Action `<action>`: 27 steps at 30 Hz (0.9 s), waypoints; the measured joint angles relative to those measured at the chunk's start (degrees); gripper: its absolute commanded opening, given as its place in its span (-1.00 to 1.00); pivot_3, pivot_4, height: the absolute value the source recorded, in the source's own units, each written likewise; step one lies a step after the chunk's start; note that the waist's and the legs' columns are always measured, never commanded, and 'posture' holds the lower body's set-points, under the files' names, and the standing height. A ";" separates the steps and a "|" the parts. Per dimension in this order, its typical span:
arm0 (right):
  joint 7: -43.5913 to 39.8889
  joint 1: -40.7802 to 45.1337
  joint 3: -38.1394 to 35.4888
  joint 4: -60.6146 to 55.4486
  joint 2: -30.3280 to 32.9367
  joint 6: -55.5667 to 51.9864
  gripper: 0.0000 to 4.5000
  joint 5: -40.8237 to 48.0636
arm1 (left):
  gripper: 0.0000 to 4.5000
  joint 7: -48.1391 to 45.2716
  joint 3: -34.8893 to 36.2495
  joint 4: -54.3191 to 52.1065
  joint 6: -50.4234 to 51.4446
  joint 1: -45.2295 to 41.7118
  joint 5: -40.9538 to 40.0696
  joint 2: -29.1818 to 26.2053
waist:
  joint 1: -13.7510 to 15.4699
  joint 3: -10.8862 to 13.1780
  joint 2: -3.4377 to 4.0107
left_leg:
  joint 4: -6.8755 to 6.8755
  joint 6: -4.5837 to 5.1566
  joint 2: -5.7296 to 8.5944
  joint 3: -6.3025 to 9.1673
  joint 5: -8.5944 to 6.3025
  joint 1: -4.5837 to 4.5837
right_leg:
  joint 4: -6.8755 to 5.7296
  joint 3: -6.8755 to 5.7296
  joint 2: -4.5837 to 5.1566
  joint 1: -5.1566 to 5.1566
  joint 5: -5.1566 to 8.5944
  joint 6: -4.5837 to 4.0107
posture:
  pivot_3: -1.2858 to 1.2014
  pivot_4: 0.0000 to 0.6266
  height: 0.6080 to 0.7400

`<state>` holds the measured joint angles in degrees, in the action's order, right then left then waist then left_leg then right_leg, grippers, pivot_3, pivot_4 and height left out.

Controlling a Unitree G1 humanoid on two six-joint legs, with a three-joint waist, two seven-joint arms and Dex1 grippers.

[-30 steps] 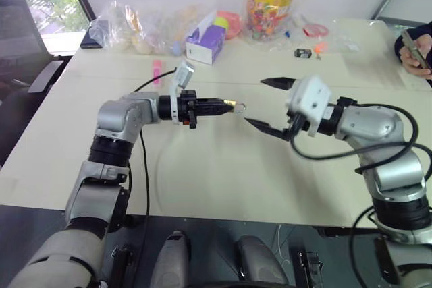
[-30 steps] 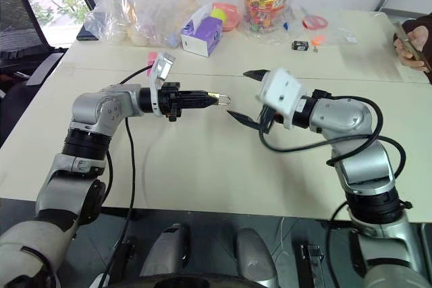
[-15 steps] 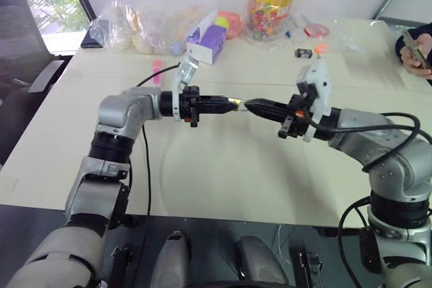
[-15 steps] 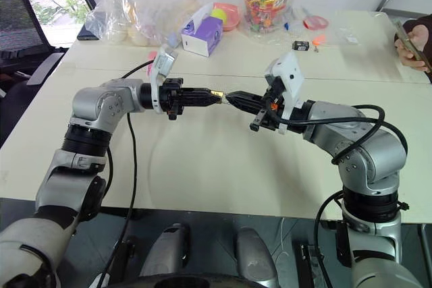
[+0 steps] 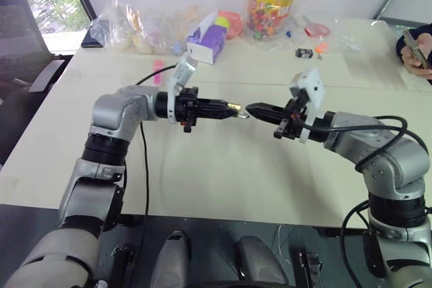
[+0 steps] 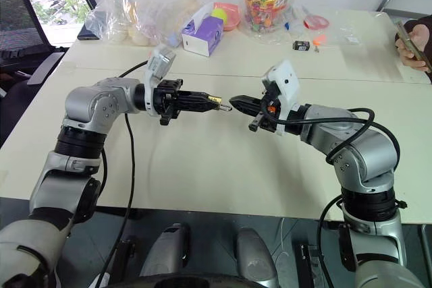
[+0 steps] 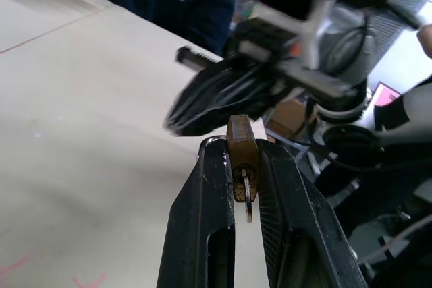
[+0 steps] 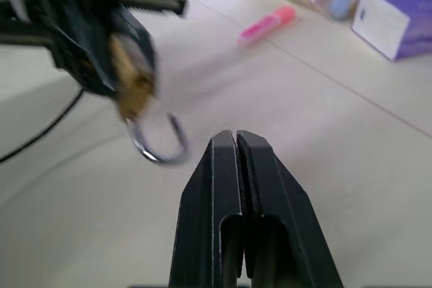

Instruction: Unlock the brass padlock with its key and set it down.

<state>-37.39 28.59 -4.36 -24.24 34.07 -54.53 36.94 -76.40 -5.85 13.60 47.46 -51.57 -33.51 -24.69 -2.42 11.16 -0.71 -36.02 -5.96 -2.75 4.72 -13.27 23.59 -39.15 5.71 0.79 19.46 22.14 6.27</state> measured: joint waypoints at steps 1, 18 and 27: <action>-0.25 -0.12 0.20 0.00 0.18 0.01 -0.98 0.03 | -1.00 0.19 0.00 0.03 -0.06 0.00 0.00 0.10 | -0.01 0.00 0.00 | 0.00 0.00 0.00 0.00 0.00 0.00 | 0.00 0.00 0.00 0.00 0.00 0.00 | 0.03 -0.52 1.00; -3.13 -2.50 3.66 0.39 6.60 7.66 -0.98 -5.47 | -1.00 -0.71 -0.25 0.86 1.01 -0.09 -0.40 -0.13 | -0.08 0.01 0.00 | 0.01 0.00 0.00 0.00 0.00 0.01 | 0.03 0.00 0.00 0.01 0.00 0.00 | 0.03 -0.52 1.00; -1.07 1.80 3.44 -0.47 3.57 6.50 -0.98 -3.91 | -1.00 -0.70 -0.47 0.63 1.05 -0.01 -0.72 -0.07 | -0.01 0.01 0.00 | 0.01 0.00 0.00 0.00 0.00 0.01 | 0.03 0.00 0.00 0.01 0.00 0.00 | 0.03 -0.52 1.00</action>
<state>-38.47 30.39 -0.93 -24.71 37.64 -48.03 33.03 -77.10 -6.32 14.23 48.50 -51.58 -34.23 -24.75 -2.43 11.17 -0.71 -36.01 -5.96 -2.75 4.72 -13.28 23.61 -39.12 5.72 0.79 19.47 22.14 6.28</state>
